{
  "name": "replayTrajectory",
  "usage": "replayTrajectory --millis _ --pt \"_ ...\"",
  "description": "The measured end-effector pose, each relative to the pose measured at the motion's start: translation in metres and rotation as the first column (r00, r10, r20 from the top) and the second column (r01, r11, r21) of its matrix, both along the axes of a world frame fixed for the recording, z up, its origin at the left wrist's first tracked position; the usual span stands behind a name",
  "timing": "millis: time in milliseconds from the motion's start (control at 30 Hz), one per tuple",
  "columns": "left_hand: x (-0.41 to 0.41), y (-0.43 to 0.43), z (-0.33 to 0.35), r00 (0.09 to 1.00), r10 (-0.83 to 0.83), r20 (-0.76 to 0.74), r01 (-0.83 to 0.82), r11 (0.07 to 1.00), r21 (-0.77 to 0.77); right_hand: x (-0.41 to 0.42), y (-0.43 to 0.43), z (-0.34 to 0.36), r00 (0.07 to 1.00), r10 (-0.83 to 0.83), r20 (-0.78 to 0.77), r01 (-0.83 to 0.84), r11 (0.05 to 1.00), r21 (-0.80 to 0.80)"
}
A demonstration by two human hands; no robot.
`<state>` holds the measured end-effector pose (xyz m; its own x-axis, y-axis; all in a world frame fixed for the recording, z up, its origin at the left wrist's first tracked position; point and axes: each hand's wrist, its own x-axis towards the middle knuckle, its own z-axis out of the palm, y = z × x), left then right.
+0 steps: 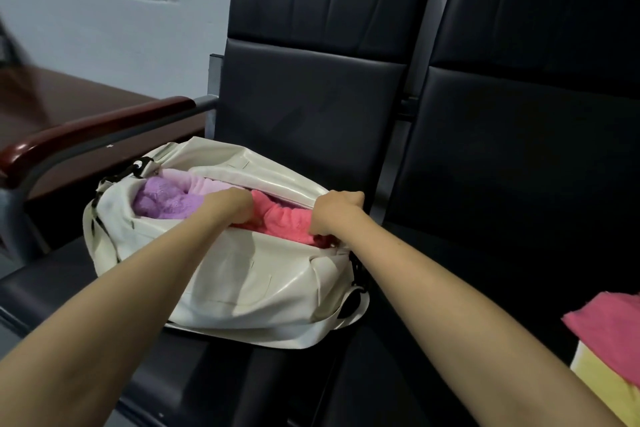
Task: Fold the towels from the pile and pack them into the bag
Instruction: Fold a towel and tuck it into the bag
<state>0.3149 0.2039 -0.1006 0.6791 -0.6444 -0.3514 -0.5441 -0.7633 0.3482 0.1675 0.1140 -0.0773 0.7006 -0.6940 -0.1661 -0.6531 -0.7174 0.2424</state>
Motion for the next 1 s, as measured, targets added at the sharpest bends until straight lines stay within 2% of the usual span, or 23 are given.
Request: replayTrajectory --millis 33,100,133,200,300,367,467,500,600,767,833,900,967,1000 --pt "-0.001 0.002 0.000 0.991 -0.027 0.131 0.023 0.999 0.034 0.001 -0.001 0.000 1.000 -0.004 0.012 0.004 1.000 -0.003" --pt "-0.003 0.008 -0.001 0.922 -0.053 0.383 0.065 0.998 -0.017 0.001 -0.002 -0.002 0.997 -0.012 0.076 0.012 1.000 -0.001" --pt "-0.002 0.009 -0.006 0.895 -0.051 0.444 0.089 0.994 -0.065 0.001 -0.002 -0.004 0.995 -0.007 0.097 0.006 1.000 0.010" --pt "0.003 0.013 -0.005 0.911 -0.056 0.410 0.116 0.986 -0.123 0.002 -0.003 -0.008 0.995 0.009 0.100 -0.016 0.998 0.066" --pt "0.008 0.013 -0.008 0.966 -0.037 0.258 0.068 0.991 -0.112 0.002 -0.006 -0.013 0.999 -0.037 0.029 0.031 0.981 0.191" --pt "0.011 0.004 -0.017 0.983 -0.018 0.181 0.048 0.986 -0.160 0.002 -0.005 -0.020 1.000 -0.027 0.004 0.027 0.989 0.148" --pt "0.007 -0.009 -0.027 0.994 0.053 0.097 -0.019 0.944 -0.330 0.004 -0.005 -0.028 0.992 0.050 0.113 -0.051 0.999 0.005" --pt "0.007 -0.012 -0.030 0.991 0.068 0.112 -0.023 0.931 -0.363 0.005 -0.007 -0.029 0.986 0.064 0.154 -0.058 0.997 -0.043" --pt "0.004 -0.015 -0.037 0.937 0.096 0.336 0.019 0.946 -0.323 0.006 -0.017 -0.029 0.977 0.064 0.203 -0.045 0.994 -0.097" --pt "0.000 -0.010 -0.028 0.917 0.058 0.395 0.034 0.975 -0.221 -0.002 -0.004 -0.025 0.988 0.065 0.142 -0.045 0.989 -0.143" --pt "-0.005 -0.008 -0.019 0.854 0.071 0.516 0.072 0.965 -0.254 -0.006 0.008 -0.016 0.968 0.166 0.190 -0.121 0.966 -0.227" --pt "-0.009 -0.005 -0.012 0.789 0.035 0.613 0.176 0.944 -0.280 -0.005 0.016 -0.013 0.893 0.338 0.297 -0.264 0.929 -0.261" --pt "-0.008 -0.003 -0.010 0.802 -0.070 0.593 0.268 0.930 -0.253 -0.003 0.019 -0.015 0.838 0.430 0.337 -0.398 0.903 -0.164" --pt "-0.006 -0.003 -0.011 0.819 -0.134 0.559 0.297 0.931 -0.212 0.000 0.016 -0.020 0.852 0.426 0.304 -0.415 0.904 -0.103"
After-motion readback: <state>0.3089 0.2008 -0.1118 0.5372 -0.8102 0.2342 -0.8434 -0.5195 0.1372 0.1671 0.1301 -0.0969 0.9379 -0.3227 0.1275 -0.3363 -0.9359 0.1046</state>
